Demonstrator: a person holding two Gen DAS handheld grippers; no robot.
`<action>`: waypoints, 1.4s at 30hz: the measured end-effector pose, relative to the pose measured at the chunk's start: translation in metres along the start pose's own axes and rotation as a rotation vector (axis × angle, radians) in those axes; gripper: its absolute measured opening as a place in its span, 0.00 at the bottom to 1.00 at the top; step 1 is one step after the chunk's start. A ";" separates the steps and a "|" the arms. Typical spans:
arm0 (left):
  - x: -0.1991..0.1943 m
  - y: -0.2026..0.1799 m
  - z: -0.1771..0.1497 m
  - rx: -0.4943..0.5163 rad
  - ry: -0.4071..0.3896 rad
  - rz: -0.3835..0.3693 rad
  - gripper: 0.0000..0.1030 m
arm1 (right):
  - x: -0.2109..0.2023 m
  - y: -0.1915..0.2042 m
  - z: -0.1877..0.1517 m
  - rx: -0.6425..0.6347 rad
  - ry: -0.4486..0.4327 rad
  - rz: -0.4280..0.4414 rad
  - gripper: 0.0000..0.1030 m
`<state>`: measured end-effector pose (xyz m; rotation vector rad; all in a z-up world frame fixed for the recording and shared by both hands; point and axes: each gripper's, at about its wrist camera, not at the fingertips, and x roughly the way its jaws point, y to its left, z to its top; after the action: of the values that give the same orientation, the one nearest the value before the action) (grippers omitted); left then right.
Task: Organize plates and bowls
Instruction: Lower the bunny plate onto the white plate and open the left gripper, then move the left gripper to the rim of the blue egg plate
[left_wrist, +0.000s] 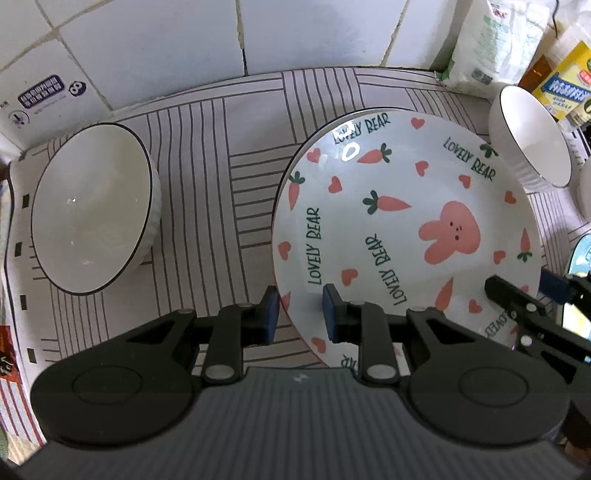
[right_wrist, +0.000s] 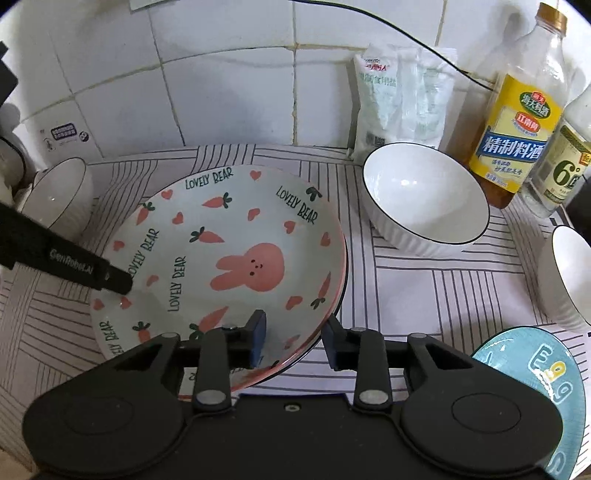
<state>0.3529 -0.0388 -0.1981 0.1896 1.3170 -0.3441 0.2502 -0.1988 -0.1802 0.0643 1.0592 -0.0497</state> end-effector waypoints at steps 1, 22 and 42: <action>-0.001 -0.002 -0.001 0.012 -0.001 0.009 0.23 | 0.000 0.000 0.000 -0.002 -0.006 -0.006 0.36; -0.114 -0.029 -0.062 0.155 -0.070 0.012 0.20 | -0.117 0.005 -0.033 0.010 -0.187 -0.018 0.36; -0.212 -0.096 -0.131 0.400 -0.205 -0.050 0.45 | -0.245 -0.032 -0.091 0.021 -0.316 -0.083 0.53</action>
<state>0.1547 -0.0554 -0.0193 0.4463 1.0418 -0.6526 0.0492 -0.2216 -0.0120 0.0299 0.7453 -0.1417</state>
